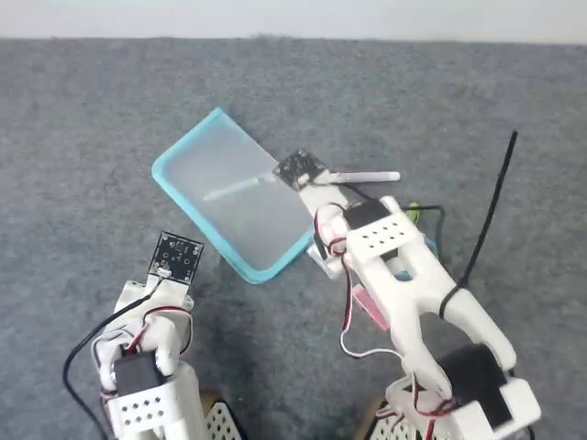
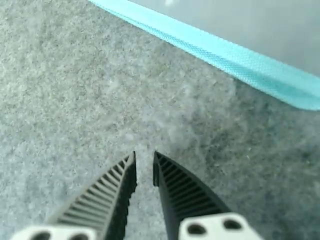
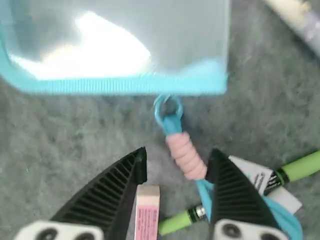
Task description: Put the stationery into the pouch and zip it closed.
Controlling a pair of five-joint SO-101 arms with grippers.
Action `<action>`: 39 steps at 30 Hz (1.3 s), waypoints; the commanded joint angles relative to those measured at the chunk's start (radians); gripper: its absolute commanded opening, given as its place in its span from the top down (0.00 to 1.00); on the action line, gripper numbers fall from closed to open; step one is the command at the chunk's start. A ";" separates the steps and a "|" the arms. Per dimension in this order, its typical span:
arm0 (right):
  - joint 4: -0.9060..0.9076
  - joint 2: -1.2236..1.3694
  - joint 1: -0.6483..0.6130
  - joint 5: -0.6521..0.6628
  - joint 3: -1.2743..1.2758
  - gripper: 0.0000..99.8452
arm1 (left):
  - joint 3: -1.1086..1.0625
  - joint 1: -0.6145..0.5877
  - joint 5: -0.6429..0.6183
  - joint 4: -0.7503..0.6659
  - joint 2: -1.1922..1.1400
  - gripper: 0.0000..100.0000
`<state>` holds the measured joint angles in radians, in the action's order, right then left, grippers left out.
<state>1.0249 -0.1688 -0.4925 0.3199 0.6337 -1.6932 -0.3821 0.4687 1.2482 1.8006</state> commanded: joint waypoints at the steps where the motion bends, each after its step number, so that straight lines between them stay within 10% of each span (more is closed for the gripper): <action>1: -0.024 -0.027 -0.004 0.031 0.002 0.78 | 0.007 -0.005 0.014 0.000 0.020 0.95; 18: -0.059 0.154 -0.001 0.026 -0.032 0.95 | 0.007 -0.005 0.014 0.003 0.020 0.95; 30: 0.440 0.165 0.001 -0.239 -0.535 0.98 | 0.007 -0.005 0.014 0.002 0.020 0.95; 39: 0.479 0.263 -0.165 -0.290 -0.520 0.90 | 0.007 -0.005 0.014 0.000 0.020 0.95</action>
<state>1.4945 0.0752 -0.6122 0.0483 0.1488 -1.6932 -0.3821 0.4687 1.2482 1.8006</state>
